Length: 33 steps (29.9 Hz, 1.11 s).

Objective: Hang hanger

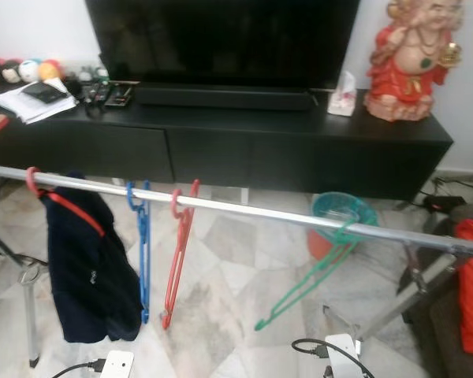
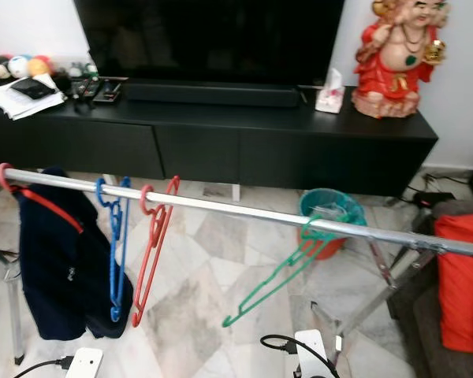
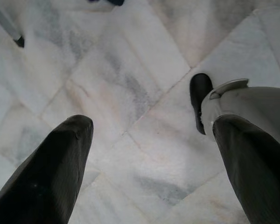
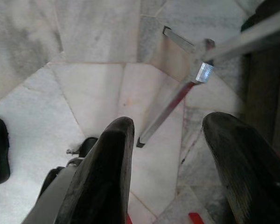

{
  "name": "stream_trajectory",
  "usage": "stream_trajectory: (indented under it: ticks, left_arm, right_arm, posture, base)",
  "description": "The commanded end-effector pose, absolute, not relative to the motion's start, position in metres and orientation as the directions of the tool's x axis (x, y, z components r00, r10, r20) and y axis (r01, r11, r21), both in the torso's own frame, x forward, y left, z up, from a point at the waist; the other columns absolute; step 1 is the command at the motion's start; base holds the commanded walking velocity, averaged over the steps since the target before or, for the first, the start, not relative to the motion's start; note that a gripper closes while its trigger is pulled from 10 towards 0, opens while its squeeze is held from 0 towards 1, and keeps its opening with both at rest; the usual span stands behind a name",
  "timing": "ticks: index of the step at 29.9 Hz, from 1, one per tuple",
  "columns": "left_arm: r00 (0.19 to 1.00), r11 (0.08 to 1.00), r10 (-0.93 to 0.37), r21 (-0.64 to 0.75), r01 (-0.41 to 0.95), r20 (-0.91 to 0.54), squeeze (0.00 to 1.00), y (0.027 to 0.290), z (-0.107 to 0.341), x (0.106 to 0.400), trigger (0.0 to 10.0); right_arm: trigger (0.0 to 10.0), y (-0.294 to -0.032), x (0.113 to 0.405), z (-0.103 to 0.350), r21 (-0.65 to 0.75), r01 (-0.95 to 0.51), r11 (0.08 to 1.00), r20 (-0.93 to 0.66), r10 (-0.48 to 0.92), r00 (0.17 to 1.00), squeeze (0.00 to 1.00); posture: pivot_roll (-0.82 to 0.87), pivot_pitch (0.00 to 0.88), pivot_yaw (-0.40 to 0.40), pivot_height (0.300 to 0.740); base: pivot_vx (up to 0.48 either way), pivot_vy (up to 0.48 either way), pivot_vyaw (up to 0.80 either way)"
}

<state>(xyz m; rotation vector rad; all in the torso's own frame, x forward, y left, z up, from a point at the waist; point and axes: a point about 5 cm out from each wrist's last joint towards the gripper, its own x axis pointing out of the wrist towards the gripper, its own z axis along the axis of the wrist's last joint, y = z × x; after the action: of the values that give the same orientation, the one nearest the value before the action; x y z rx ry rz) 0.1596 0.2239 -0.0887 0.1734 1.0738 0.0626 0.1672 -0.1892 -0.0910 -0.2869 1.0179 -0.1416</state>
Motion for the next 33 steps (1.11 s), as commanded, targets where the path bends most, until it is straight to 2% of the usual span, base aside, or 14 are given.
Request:
stream_trajectory:
  ticks: [1, 33]
  left_arm:
    - [0.467, 0.984, 0.14, 0.177, 0.036, -0.873, 0.0, 0.2272, -0.0896, 0.1561, 10.0]
    - [0.473, 0.983, 0.137, 0.177, 0.04, -0.87, 0.0, 0.2278, -0.089, 0.1573, 10.0]
  right_arm:
    - [10.0, -0.1878, 0.1668, -0.0913, -0.293, -0.003, 0.956, -0.819, -0.249, 0.518, 0.0]
    - [10.0, -0.1879, 0.171, -0.0895, -0.294, 0.014, 0.956, -0.813, -0.257, 0.523, 0.0]
  posture:
    - [-0.01, 0.0, 0.02, 0.74]
    - [0.0, 0.0, 0.016, 0.74]
  base:
    - [0.0, 0.259, 0.0]
    - [0.0, 0.264, 0.0]
